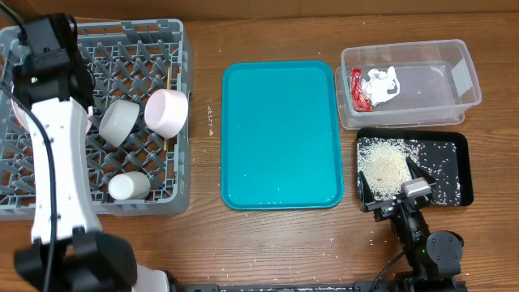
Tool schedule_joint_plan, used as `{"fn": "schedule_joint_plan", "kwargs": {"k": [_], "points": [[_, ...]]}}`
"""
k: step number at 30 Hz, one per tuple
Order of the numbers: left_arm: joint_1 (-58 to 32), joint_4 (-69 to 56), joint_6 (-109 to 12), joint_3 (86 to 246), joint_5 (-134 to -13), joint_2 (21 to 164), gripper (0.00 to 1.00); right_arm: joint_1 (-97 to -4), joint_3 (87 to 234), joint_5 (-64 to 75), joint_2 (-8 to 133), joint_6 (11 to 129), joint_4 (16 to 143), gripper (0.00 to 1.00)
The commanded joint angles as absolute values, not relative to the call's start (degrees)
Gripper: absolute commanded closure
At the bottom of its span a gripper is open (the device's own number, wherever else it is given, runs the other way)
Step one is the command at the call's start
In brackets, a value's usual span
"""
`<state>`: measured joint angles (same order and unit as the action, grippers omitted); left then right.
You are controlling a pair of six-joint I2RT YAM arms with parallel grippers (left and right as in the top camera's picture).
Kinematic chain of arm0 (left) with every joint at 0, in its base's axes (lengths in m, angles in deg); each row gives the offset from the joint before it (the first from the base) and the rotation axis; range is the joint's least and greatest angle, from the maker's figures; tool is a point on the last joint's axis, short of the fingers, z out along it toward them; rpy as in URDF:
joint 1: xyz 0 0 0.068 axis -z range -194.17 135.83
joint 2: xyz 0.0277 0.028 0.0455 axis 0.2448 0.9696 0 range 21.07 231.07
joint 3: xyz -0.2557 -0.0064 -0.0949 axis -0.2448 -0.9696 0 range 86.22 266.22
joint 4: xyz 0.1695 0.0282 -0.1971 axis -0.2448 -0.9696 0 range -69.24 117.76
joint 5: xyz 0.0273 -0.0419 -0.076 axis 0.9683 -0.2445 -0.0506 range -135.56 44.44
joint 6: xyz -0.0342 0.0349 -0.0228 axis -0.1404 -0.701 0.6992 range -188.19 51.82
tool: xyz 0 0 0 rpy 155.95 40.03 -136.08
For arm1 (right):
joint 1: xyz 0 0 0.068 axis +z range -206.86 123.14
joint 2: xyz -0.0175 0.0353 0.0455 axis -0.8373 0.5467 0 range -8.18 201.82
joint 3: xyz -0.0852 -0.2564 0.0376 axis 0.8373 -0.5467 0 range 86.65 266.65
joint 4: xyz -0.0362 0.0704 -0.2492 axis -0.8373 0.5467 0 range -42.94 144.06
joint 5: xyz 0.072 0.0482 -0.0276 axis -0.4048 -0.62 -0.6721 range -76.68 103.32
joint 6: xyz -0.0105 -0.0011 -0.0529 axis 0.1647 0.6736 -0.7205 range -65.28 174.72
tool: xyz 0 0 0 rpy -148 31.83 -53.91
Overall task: Sort waste into correct bins and load items into the dishwasher
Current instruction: 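Release the large plate and withdraw left gripper from the rack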
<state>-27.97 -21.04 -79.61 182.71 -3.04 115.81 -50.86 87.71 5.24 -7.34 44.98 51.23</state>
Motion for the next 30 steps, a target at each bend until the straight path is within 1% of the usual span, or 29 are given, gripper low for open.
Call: {"fn": "schedule_joint_plan", "kwargs": {"k": [1,2,4,5,7,8,11,15,16,18,21,25,28,30], "points": [[-26.1,-24.4,-77.4,184.7,-6.6,110.8,0.85,-50.9,87.1,5.8,-8.0,44.8,51.0,0.01],[-25.3,-26.8,-75.4,184.7,-10.9,109.7,0.89,-50.9,87.1,5.8,-8.0,44.8,51.0,0.0],[-23.8,-30.0,-72.9,184.7,-22.4,107.9,0.88,-50.9,87.1,5.8,-8.0,44.8,51.0,0.0],[-22.6,-31.8,-72.8,184.7,-30.3,106.9,0.88,-50.9,87.1,5.8,-8.0,44.8,51.0,0.0],[-20.5,-34.0,-72.9,184.7,-41.0,105.2,0.88,-50.9,87.1,5.8,-8.0,44.8,51.0,0.0],[-19.5,-35.2,-72.9,184.7,-43.2,104.3,0.9,-50.9,87.1,5.8,-8.0,44.8,51.0,0.0],[-16.1,-39.0,-72.8,184.7,-44.1,100.8,0.94,-50.9,87.1,5.8,-8.0,44.8,51.0,0.0],[-11.2,-43.1,-71.5,184.7,-44.1,93.3,0.95,-50.9,87.1,5.8,-8.0,44.8,51.0,0.0],[-10.0,-44.1,-70.8,184.7,-44.1,91.3,0.87,-50.9,87.1,5.8,-8.0,44.8,51.0,0.0],[-8.0,-45.7,-68.4,184.7,-44.2,87.4,0.0,-50.9,87.1,5.8,-8.0,44.8,51.0,0.0],[-5.9,-47.5,-64.7,184.7,-47.3,83.2,0.0,-50.9,87.1,5.8,-8.0,44.8,51.0,0.0],[-5.5,-49.0,-64.7,184.7,-51.2,79.4,0.01,-50.9,87.1,5.8,-8.0,44.8,51.0,0.0],[-5.5,-51.2,-64.8,184.7,-50.3,77.9,0.0,-50.9,87.1,5.8,-8.0,44.8,51.0,0.01],[-5.5,-53.4,-65.4,184.7,-47.7,77.6,0.0,-50.9,87.1,5.8,-8.0,44.8,51.0,0.0]]}}
